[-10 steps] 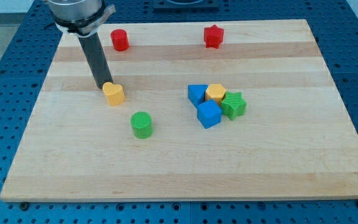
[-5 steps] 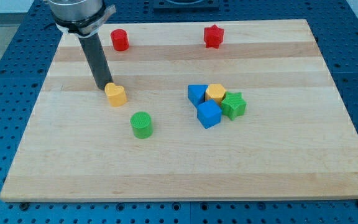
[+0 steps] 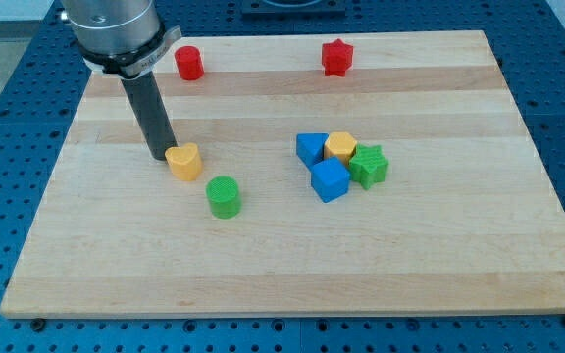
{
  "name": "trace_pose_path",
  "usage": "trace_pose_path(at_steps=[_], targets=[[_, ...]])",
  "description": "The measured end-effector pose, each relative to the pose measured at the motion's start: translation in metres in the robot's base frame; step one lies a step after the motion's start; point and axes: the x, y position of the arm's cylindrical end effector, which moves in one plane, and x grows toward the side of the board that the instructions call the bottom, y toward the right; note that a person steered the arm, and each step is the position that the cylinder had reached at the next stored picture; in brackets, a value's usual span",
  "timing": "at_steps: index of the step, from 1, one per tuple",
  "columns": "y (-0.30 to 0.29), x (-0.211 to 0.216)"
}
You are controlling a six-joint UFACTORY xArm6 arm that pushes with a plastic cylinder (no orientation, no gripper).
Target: Push yellow heart towards green circle
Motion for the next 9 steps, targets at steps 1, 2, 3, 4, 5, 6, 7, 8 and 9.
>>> trace_pose_path(at_steps=[1,2,3,4,5,6,7,8,9], targets=[[0.001,0.000],[0.002,0.005],[0.002,0.005],[0.002,0.007],[0.004,0.007],[0.014,0.007],[0.016,0.007],[0.016,0.007],[0.016,0.003]])
